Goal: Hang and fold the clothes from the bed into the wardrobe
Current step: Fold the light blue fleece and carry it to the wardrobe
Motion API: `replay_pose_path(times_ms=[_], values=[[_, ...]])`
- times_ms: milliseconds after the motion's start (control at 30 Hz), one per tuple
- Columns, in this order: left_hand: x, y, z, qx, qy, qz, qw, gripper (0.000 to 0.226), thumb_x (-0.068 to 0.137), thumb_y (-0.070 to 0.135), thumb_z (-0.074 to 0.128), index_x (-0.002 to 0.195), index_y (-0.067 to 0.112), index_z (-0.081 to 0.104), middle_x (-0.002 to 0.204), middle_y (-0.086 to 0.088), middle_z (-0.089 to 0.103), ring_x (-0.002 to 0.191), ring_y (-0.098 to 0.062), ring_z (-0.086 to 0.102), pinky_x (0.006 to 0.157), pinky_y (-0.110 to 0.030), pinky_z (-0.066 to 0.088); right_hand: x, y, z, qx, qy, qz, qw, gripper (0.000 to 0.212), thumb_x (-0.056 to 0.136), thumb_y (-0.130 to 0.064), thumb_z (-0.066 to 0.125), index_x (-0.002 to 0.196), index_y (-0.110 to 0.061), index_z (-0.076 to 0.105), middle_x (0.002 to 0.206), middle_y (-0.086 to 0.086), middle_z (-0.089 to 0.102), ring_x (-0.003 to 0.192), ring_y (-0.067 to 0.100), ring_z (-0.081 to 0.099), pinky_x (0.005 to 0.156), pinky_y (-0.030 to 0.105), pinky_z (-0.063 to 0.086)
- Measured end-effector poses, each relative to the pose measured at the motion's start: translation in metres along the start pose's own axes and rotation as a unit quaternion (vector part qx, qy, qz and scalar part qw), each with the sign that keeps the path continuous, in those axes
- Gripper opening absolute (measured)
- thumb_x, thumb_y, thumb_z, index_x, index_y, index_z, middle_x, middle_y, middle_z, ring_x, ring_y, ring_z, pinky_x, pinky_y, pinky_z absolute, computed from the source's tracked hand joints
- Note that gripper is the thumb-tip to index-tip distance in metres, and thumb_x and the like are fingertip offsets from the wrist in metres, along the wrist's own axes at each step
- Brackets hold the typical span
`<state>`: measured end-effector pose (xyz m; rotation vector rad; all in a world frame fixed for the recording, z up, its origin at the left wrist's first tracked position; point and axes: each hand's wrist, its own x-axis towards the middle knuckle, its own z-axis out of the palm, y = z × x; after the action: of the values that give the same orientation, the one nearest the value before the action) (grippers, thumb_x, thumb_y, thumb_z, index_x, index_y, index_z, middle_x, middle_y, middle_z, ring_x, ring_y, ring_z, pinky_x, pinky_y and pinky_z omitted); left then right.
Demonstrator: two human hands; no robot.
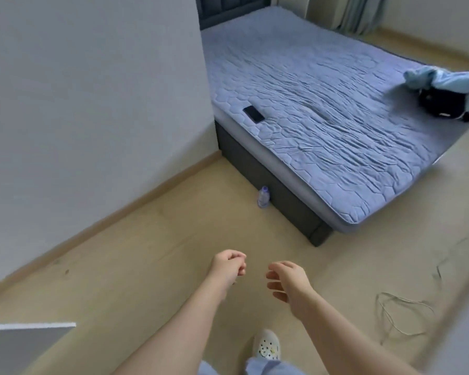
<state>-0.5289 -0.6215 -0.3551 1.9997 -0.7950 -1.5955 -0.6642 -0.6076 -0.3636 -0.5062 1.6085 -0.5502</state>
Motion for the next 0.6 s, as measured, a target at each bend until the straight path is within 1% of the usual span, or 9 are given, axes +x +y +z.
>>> replay_pose_path(times_ms=[167, 367, 433, 533, 600], values=[[0.02, 0.038, 0.082, 0.048, -0.072, -0.007, 0.996, 0.023, 0.094, 0.01, 0.046, 0.075, 0.02, 0.055, 0.068, 0.003, 0.056, 0.056, -0.008, 0.053, 0.051, -0.021, 0.03, 0.026, -0.013, -0.08, 0.102, 0.071, 0.032, 0.992, 0.013, 0.09, -0.013, 0.051, 0.077, -0.014, 0.056, 0.069, 0.003, 0.055, 0.055, 0.017, 0.049, 0.055, 0.022, 0.036], [0.054, 0.084, 0.144, 0.109, -0.123, -0.006, 0.986, 0.024, 0.094, 0.007, 0.044, 0.076, 0.018, 0.055, 0.069, 0.0, 0.057, 0.057, -0.01, 0.052, 0.049, -0.019, 0.032, 0.055, -0.033, -0.125, 0.212, 0.099, 0.079, 0.969, 0.013, 0.087, -0.008, 0.053, 0.076, -0.014, 0.054, 0.064, 0.003, 0.051, 0.049, 0.015, 0.043, 0.049, 0.019, 0.03], [0.069, 0.101, 0.166, 0.123, -0.14, -0.002, 0.983, 0.024, 0.094, 0.007, 0.044, 0.076, 0.018, 0.056, 0.07, 0.0, 0.058, 0.058, -0.01, 0.052, 0.05, -0.019, 0.033, 0.07, -0.048, -0.14, 0.238, 0.114, 0.082, 0.961, 0.014, 0.088, -0.007, 0.053, 0.075, -0.012, 0.053, 0.063, 0.003, 0.051, 0.048, 0.015, 0.041, 0.049, 0.019, 0.029], [0.097, 0.141, 0.198, 0.147, -0.163, 0.022, 0.975, 0.024, 0.093, 0.006, 0.044, 0.076, 0.018, 0.056, 0.069, 0.0, 0.058, 0.058, -0.01, 0.052, 0.043, -0.016, 0.036, 0.094, -0.08, -0.17, 0.277, 0.141, 0.076, 0.947, 0.014, 0.089, -0.006, 0.052, 0.076, -0.012, 0.053, 0.063, 0.004, 0.051, 0.048, 0.014, 0.04, 0.049, 0.019, 0.027], [0.116, 0.174, 0.218, 0.163, -0.166, 0.038, 0.972, 0.022, 0.093, 0.006, 0.045, 0.077, 0.017, 0.057, 0.07, 0.0, 0.058, 0.058, -0.01, 0.053, 0.045, -0.018, 0.036, 0.109, -0.103, -0.191, 0.298, 0.163, 0.077, 0.937, 0.013, 0.089, -0.007, 0.053, 0.076, -0.013, 0.054, 0.064, 0.004, 0.053, 0.049, 0.014, 0.041, 0.05, 0.019, 0.027]])
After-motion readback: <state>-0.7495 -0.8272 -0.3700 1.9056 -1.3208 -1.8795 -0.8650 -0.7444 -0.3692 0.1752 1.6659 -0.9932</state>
